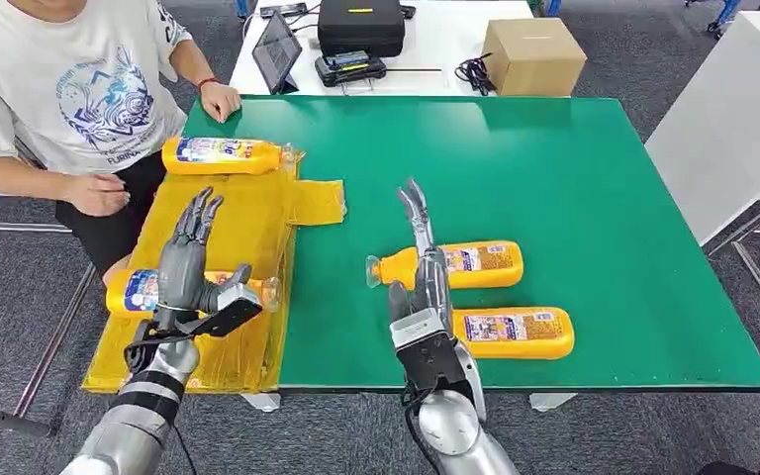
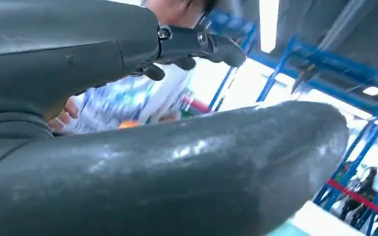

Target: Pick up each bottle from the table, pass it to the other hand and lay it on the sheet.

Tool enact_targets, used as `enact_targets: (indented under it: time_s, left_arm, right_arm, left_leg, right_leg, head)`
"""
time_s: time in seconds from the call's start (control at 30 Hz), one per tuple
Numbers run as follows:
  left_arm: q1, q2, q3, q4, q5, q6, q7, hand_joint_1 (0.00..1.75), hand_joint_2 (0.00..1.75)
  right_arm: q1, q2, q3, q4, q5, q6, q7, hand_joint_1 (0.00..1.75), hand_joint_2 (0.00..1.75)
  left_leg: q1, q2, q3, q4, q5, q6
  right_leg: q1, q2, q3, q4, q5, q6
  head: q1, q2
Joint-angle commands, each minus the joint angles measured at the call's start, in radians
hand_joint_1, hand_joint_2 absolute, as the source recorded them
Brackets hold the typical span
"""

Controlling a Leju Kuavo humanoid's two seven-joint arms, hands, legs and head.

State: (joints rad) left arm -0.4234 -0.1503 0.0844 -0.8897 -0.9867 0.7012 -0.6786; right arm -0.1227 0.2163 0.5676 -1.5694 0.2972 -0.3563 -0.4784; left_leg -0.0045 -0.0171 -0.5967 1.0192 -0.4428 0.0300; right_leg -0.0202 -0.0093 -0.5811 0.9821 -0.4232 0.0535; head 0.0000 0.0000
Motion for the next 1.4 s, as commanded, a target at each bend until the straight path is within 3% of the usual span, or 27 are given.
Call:
enact_targets:
  time_s: [0.03,0.1,0.13,0.2,0.5,0.67,0.83,1.0,1.13,1.4]
  left_arm:
    - [0.038,-0.096,0.026,-0.168,0.371,-0.023,-0.019,0.00,0.00]
    - [0.058,-0.095,0.030,-0.168,0.563,-0.125,-0.010,0.00,0.00]
    - [0.081,-0.096,0.033,-0.189,0.644,-0.176,0.026,0.00,0.00]
    - [0.141,-0.089,0.042,-0.239,0.722,-0.226,0.060,0.00,0.00]
    - [0.158,-0.080,0.053,-0.249,0.741,-0.245,0.067,0.00,0.00]
    - [0.236,-0.052,0.124,-0.291,0.720,-0.200,0.060,0.00,0.00]
    - [0.278,-0.051,0.150,-0.309,0.693,-0.210,0.039,0.00,0.00]
    - [0.282,-0.058,0.126,-0.305,0.644,-0.192,0.031,0.00,0.00]
    - [0.257,-0.063,0.103,-0.283,0.640,-0.189,0.028,0.00,0.00]
    - [0.257,-0.065,0.032,-0.272,0.609,-0.186,0.020,0.00,0.00]
  right_arm:
    - [-0.052,-0.059,0.037,0.106,0.078,-0.016,0.061,0.00,0.00]
    - [-0.047,-0.079,0.027,0.111,0.150,-0.022,0.105,0.00,0.00]
    - [-0.048,-0.104,0.022,0.120,0.213,0.000,0.171,0.00,1.75]
    - [-0.043,-0.166,-0.001,0.123,0.343,0.046,0.264,0.00,1.75]
    - [-0.029,-0.179,-0.030,0.098,0.365,0.081,0.276,0.00,1.75]
    - [0.010,-0.373,-0.076,0.018,0.507,0.201,0.437,0.00,1.75]
    - [0.115,-0.510,-0.164,-0.055,0.495,0.246,0.457,0.00,1.75]
    - [0.179,-0.556,-0.187,-0.098,0.467,0.297,0.459,0.00,1.75]
    - [0.202,-0.646,-0.204,-0.136,0.444,0.345,0.499,0.00,1.75]
    - [0.241,-0.716,-0.247,-0.156,0.365,0.393,0.533,0.00,1.75]
  left_leg:
    - [0.001,0.001,0.000,0.000,-0.001,-0.001]
    - [0.001,0.001,0.002,-0.001,-0.001,-0.001]
    - [0.001,0.001,0.001,-0.001,0.000,-0.001]
    - [0.001,0.002,0.003,-0.002,-0.001,-0.001]
    - [0.001,0.002,0.000,0.000,-0.001,-0.001]
    - [0.001,0.003,0.002,-0.001,-0.002,-0.001]
    - [0.000,-0.001,0.000,-0.001,-0.001,0.000]
    - [-0.001,-0.004,-0.002,0.000,-0.002,0.000]
    - [0.000,0.000,-0.001,0.001,-0.003,-0.001]
    - [-0.001,0.000,-0.003,0.001,-0.002,0.000]
  right_leg:
    - [0.001,0.001,0.001,-0.001,0.000,-0.001]
    - [0.002,0.001,0.003,-0.003,0.000,-0.002]
    - [0.001,0.001,0.002,-0.002,0.000,-0.002]
    - [0.001,0.001,0.003,-0.003,0.001,-0.002]
    - [0.001,0.001,0.000,-0.002,0.000,-0.002]
    - [0.001,0.002,0.002,-0.003,0.000,-0.002]
    - [0.000,-0.001,0.000,-0.003,-0.001,-0.001]
    - [0.000,-0.003,-0.001,-0.002,-0.001,-0.001]
    - [0.000,0.000,0.000,-0.002,-0.001,-0.002]
    - [0.000,-0.001,-0.004,-0.002,-0.001,-0.001]
  head:
    - [0.000,0.000]
    - [0.000,0.000]
    - [0.000,0.000]
    - [0.000,0.000]
    - [0.000,0.000]
    - [0.000,0.000]
    - [0.000,0.000]
    - [0.000,0.000]
    - [0.000,0.000]
    - [0.000,0.000]
